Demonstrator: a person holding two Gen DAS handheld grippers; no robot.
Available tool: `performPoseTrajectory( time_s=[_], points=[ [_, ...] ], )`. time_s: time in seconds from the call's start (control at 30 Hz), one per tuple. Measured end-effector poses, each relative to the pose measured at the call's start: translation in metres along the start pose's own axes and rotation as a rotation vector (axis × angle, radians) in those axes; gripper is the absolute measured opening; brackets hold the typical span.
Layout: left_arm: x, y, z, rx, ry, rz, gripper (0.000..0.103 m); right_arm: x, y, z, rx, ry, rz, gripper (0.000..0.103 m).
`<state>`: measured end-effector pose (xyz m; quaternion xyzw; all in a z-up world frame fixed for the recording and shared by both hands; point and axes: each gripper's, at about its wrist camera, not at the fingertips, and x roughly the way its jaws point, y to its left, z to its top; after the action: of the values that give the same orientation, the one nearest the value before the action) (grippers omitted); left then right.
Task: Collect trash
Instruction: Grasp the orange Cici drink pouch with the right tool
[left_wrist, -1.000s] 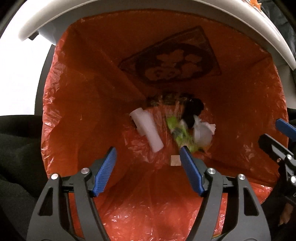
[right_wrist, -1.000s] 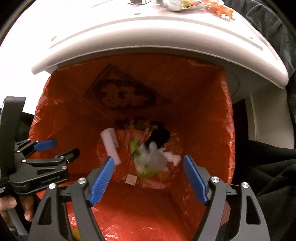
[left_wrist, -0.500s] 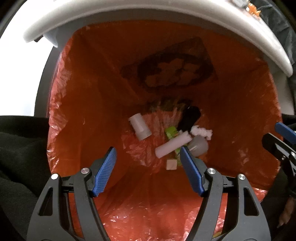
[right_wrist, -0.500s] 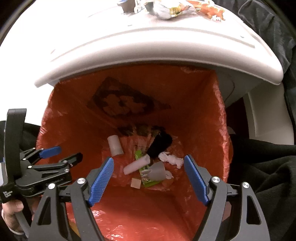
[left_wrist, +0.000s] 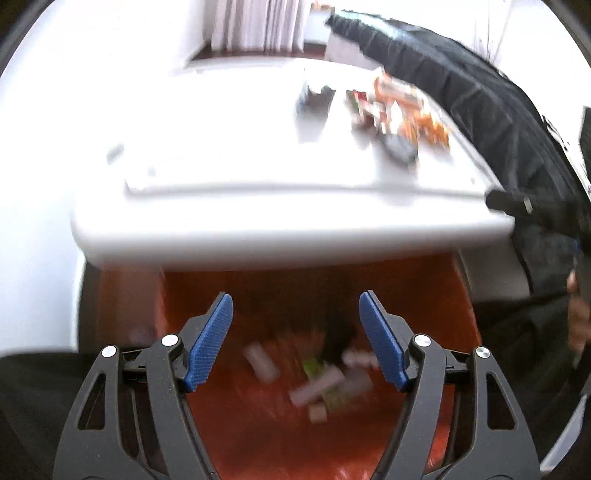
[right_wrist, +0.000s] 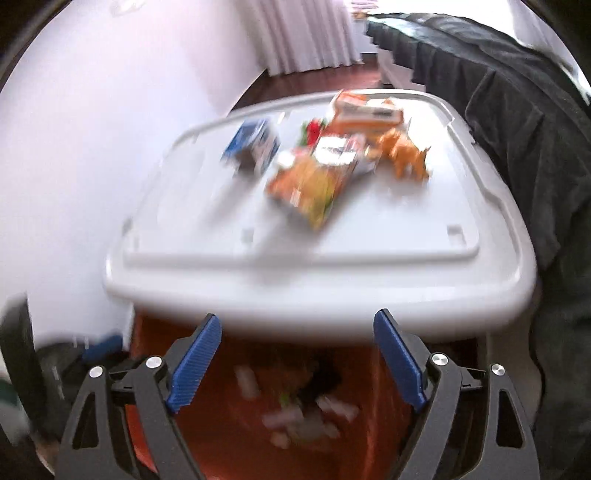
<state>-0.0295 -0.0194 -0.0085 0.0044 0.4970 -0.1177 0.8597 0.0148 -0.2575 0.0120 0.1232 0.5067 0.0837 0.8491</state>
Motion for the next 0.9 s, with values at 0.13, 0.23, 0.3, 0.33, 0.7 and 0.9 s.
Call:
performPoseTrajectory(
  time_s=[0.13, 0.23, 0.3, 0.33, 0.7, 0.9],
  points=[
    [0.006, 0.009, 0.018, -0.046, -0.046, 0.027, 0.07, 0.028, -0.018, 0.058, 0.152, -0.003, 0.037, 0.083],
    [0.013, 0.017, 0.018, -0.076, -0.054, 0.043, 0.07, 0.05, -0.024, 0.084, 0.25, 0.003, 0.054, 0.083],
    [0.017, 0.02, 0.014, -0.074, -0.053, 0.059, 0.07, 0.069, -0.032, 0.102, 0.328, 0.035, 0.065, 0.083],
    [0.017, 0.021, 0.012, -0.073, -0.049, 0.065, 0.07, 0.075, -0.033, 0.107, 0.345, 0.047, 0.069, 0.083],
    [0.009, 0.021, 0.006, -0.066, -0.089, 0.078, 0.07, 0.136, -0.028, 0.132, 0.454, 0.15, -0.027, 0.065],
    [0.009, 0.023, 0.005, -0.076, -0.083, 0.057, 0.07, 0.128, -0.019, 0.122, 0.445, 0.091, -0.053, 0.047]
  ],
)
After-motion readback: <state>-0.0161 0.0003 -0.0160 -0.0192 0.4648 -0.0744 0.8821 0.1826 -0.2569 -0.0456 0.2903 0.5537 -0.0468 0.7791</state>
